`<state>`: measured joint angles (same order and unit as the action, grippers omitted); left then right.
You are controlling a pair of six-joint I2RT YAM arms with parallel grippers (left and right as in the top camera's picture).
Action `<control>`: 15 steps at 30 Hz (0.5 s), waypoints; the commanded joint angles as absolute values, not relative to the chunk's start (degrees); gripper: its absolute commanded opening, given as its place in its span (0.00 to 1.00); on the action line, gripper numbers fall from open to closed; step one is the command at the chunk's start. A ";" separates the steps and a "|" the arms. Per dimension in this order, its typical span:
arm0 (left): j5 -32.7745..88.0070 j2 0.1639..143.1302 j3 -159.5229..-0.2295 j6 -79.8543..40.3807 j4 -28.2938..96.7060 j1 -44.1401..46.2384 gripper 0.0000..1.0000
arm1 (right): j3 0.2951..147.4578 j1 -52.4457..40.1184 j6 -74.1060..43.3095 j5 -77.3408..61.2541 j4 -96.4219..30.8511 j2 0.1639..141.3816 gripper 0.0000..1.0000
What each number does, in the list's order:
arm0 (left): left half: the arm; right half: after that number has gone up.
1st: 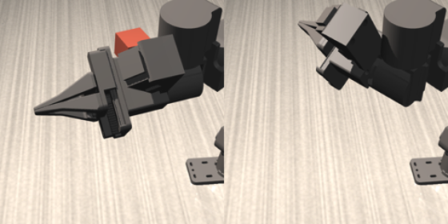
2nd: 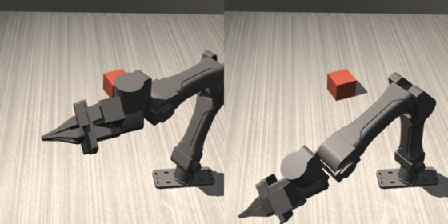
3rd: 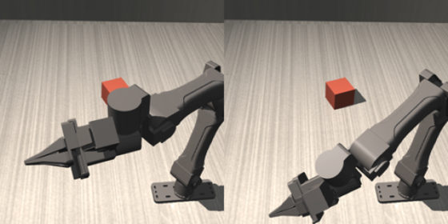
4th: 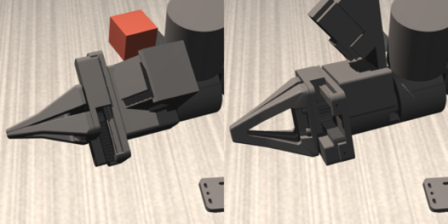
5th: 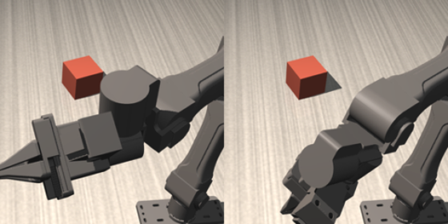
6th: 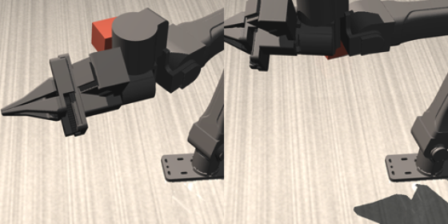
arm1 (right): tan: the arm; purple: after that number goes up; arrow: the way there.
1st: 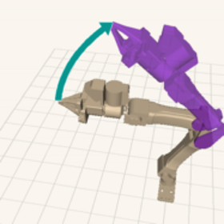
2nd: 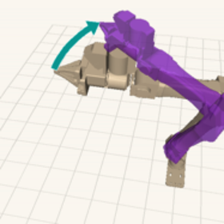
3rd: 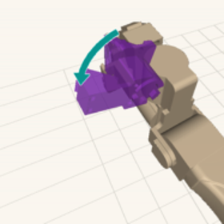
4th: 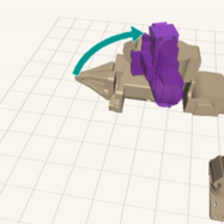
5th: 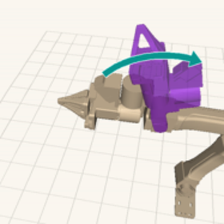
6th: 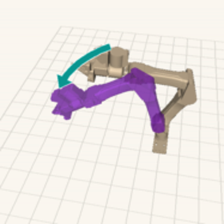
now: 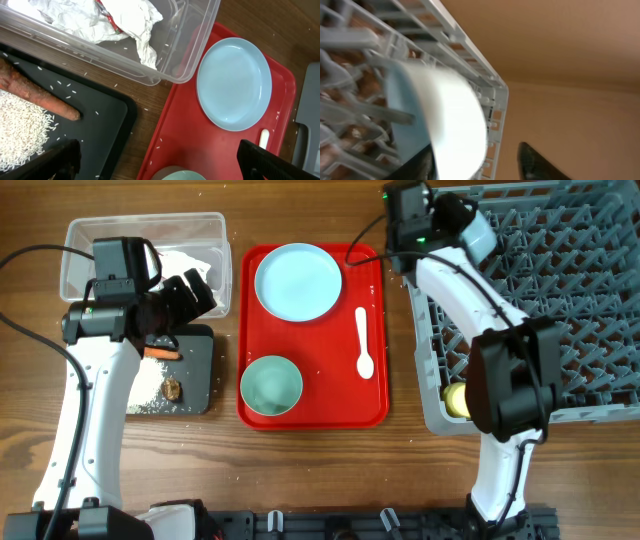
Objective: Sort waste into correct bins and load items into the dishwasher rack
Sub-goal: 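Place the blue bowl upside down in the dish rack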
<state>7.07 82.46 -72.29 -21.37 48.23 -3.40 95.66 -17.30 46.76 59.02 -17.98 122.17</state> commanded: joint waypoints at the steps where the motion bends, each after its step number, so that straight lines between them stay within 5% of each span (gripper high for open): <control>1: 6.55 82.63 -72.77 -21.89 48.10 -3.66 1.00 | 95.13 -19.46 46.48 60.40 -17.15 123.85 1.00; 9: 6.55 82.63 -72.77 -21.89 48.10 -3.66 1.00 | 95.15 -24.05 32.21 60.14 -10.35 119.20 1.00; 15: 6.55 82.63 -72.77 -21.89 48.10 -3.66 1.00 | 95.13 -35.00 15.53 48.95 -31.59 117.78 1.00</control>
